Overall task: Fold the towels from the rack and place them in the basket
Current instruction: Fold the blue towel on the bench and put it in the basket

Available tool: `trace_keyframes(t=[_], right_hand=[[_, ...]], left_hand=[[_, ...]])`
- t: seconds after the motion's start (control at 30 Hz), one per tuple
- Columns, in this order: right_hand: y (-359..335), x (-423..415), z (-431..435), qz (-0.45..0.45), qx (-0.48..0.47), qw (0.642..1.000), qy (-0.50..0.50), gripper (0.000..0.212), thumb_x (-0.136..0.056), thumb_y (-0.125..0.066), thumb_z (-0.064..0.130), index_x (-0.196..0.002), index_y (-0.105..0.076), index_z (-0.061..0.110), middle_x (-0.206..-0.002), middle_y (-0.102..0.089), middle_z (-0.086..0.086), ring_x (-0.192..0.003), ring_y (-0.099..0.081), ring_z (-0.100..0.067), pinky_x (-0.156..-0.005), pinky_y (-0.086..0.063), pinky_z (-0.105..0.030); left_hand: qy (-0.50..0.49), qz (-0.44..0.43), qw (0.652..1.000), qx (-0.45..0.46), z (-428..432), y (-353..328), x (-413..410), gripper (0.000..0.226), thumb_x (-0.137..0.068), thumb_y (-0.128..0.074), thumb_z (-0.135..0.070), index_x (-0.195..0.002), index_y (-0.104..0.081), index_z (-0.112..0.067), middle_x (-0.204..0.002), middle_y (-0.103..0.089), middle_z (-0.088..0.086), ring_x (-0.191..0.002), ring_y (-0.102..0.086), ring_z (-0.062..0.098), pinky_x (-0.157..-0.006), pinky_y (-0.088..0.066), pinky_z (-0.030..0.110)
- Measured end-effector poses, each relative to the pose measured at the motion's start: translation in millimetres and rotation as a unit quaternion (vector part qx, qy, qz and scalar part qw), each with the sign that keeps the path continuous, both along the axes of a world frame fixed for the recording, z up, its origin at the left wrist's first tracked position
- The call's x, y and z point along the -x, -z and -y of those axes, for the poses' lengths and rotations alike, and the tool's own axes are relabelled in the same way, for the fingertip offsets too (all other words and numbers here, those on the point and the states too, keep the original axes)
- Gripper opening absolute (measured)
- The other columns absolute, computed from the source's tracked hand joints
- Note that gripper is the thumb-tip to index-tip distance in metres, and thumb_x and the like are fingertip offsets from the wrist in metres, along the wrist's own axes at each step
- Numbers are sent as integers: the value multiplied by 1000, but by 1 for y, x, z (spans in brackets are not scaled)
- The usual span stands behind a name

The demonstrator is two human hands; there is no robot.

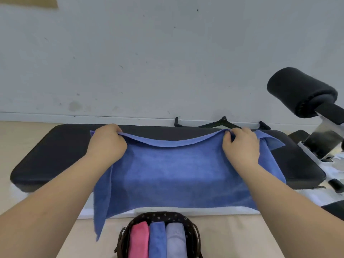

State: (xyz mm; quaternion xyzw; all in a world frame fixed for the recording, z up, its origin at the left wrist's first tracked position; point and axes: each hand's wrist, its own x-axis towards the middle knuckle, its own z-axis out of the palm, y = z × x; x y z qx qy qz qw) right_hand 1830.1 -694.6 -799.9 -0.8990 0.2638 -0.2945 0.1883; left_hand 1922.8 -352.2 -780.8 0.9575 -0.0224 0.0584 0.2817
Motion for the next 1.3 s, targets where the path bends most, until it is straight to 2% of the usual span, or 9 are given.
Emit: trace_keyframes(t=[0.2, 0.3, 0.37, 0.47, 0.53, 0.8, 1.1, 1.2, 1.3], right_hand=[[7, -46, 12, -18, -3, 1000, 12, 24, -97, -52, 29, -78, -65, 23, -91, -64, -2, -98, -54, -31, -94, -43, -47], [10, -62, 22, -39, -9, 999, 17, 22, -94, -52, 29, -74, -62, 27, -88, -66, 0, -96, -56, -32, -93, -44, -47], [12, -69, 27, -64, -21, 998, 20, 19, -93, -54, 27, -96, -73, 30, -106, -69, -3, -109, -55, -33, -102, -41, -51], [15, -75, 27, -112, -45, 993, 12, 44, -92, -56, 21, -135, -62, 25, -141, -54, -9, -136, -42, -34, -115, -31, -57], [11, -77, 23, -122, -36, 992, 10, 53, -91, -58, 22, -144, -54, 23, -152, -44, -8, -144, -33, -33, -118, -25, -60], [-20, -58, -67, -93, -52, 966, -236, 32, -99, -58, 29, -129, -65, 22, -133, -60, 8, -129, -51, -11, -97, -43, -27], [-11, -16, -176, -248, 30, 870, -426, 58, -100, -55, 52, -152, -48, 27, -162, -37, 0, -152, -28, -16, -124, -23, -34], [-7, -12, -182, -291, 72, 859, -415, 64, -100, -51, 55, -158, -35, 33, -169, -23, -3, -157, -14, -20, -126, -14, -45], [-5, -11, -190, -307, 63, 862, -398, 68, -98, -48, 63, -159, -29, 40, -171, -15, -4, -159, -6, -25, -127, -8, -53]], left_hand=[[1, 22, 997, -68, 8, 26, -48, 29, -92, -45, -2, -69, -59, -13, -62, -55, 6, -67, -50, 29, -81, -34, 33], [30, 63, 997, -28, 10, 32, -64, 30, -99, -46, -8, -89, -72, -19, -87, -69, 4, -91, -59, 35, -76, -46, 39], [48, 68, 997, -10, 14, 31, -71, 28, -102, -48, -12, -112, -74, -16, -111, -68, 4, -106, -59, 34, -85, -43, 37], [68, 0, 995, -67, 18, 28, -74, 45, -104, -52, -28, -148, -52, -21, -162, -37, 5, -144, -40, 30, -111, -35, 44], [71, -18, 995, -70, 13, 23, -73, 52, -103, -55, -29, -153, -44, -20, -169, -22, 5, -152, -29, 25, -117, -31, 44], [147, -4, 985, -89, -35, 13, -43, 29, -96, -60, -15, -123, -69, -19, -130, -63, -2, -116, -58, 23, -98, -48, 40], [156, -104, 970, -153, -55, -1, 15, 53, -82, -55, -11, -133, -55, -25, -138, -39, -1, -128, -44, 27, -97, -51, 46], [89, -99, 976, -173, -68, -3, 30, 43, -84, -59, -19, -126, -53, -21, -124, -45, 2, -109, -51, 26, -88, -55, 45], [57, -114, 991, -49, -80, -4, 41, 24, -88, -61, -18, -111, -57, -19, -97, -61, 0, -84, -63, 21, -73, -58, 38]])
